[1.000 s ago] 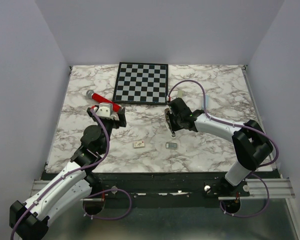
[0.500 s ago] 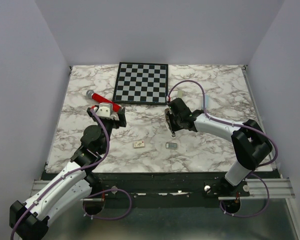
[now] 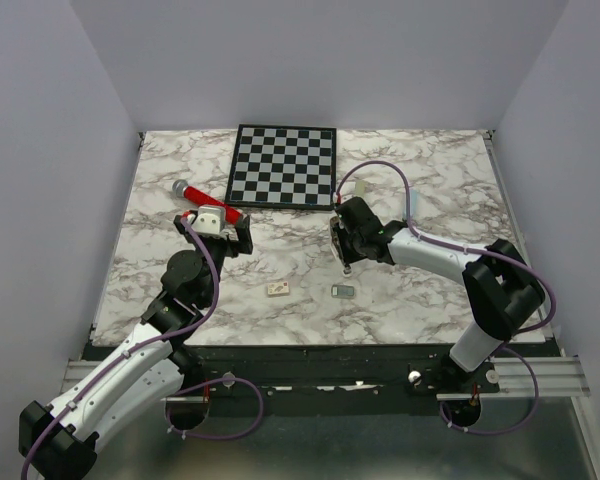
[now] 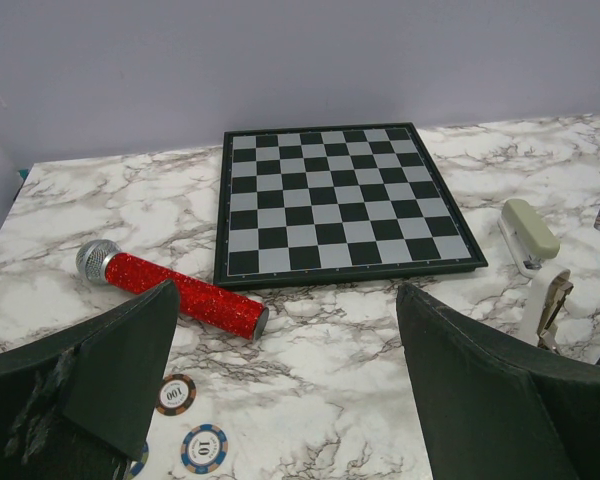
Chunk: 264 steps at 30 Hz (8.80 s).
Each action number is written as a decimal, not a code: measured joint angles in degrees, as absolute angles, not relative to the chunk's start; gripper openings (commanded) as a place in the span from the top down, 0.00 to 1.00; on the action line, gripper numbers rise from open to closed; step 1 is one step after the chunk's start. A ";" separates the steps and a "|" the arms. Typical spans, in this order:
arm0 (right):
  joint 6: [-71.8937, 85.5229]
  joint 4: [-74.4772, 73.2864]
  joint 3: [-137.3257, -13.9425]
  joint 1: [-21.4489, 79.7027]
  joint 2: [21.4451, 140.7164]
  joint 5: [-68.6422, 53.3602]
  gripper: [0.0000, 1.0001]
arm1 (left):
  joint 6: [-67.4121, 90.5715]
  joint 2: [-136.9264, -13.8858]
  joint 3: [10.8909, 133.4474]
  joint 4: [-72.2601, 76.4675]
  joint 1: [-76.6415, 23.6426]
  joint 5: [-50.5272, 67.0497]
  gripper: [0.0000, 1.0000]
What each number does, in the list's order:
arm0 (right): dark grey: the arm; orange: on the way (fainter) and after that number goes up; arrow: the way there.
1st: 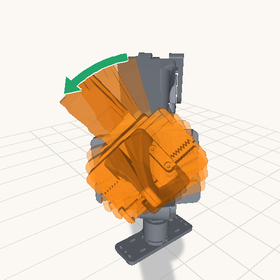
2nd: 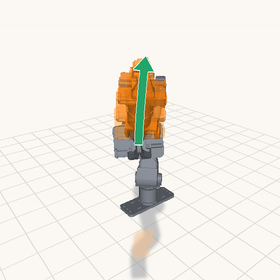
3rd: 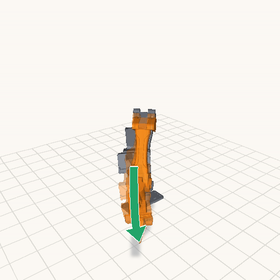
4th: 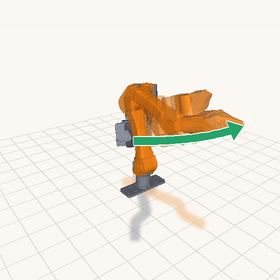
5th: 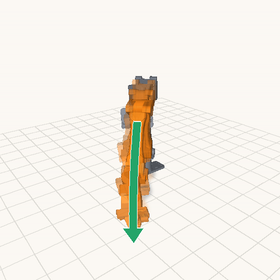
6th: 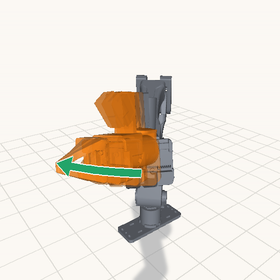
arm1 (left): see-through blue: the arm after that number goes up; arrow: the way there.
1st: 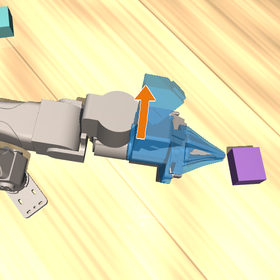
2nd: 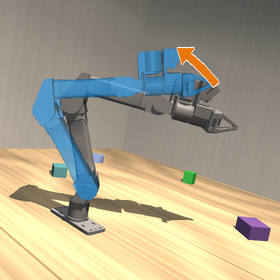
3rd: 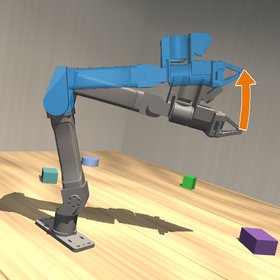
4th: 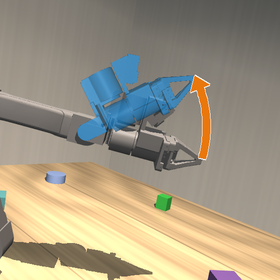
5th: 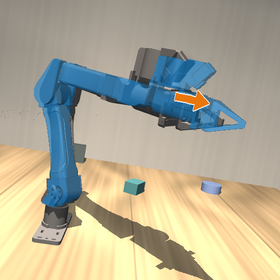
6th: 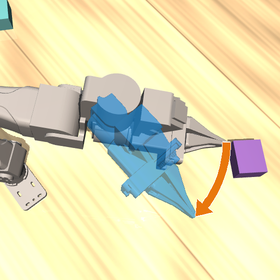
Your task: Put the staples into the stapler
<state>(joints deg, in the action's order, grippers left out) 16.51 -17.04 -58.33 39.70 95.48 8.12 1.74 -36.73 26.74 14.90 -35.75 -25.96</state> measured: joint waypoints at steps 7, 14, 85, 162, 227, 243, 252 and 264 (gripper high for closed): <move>16.53 -16.97 -58.28 39.70 95.46 8.10 0.83 | 1.74 -36.73 26.74 14.90 -35.75 -25.96 0.02; 16.75 -16.97 -58.28 39.70 95.46 8.10 0.78 | 1.74 -36.73 26.74 14.90 -35.75 -25.96 0.02; 11.46 27.57 -24.16 41.69 82.41 7.88 0.52 | 24.32 -69.10 39.77 13.74 -27.07 9.80 0.01; -10.61 1.04 -36.62 41.69 59.92 -25.15 0.99 | -34.11 -77.47 66.00 -25.39 -17.21 77.93 0.46; -14.39 22.37 -43.03 41.32 95.24 -18.35 0.95 | -36.95 -91.68 62.57 -22.04 -28.10 44.07 0.18; -10.15 17.43 -41.60 41.69 93.19 -11.81 0.46 | -11.20 -61.36 38.11 5.28 -29.15 21.26 0.01; -8.32 2.35 -45.19 41.67 83.88 -9.47 0.39 | -5.28 -45.39 29.34 7.64 -28.49 5.72 0.01; -8.12 -19.59 -66.72 41.85 92.68 -9.21 0.39 | -4.45 -39.29 25.04 9.93 -28.14 -7.09 0.01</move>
<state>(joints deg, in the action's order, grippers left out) -8.12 -19.59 -66.72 41.85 92.68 -9.21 -4.45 -39.29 25.04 9.93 -28.14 -7.09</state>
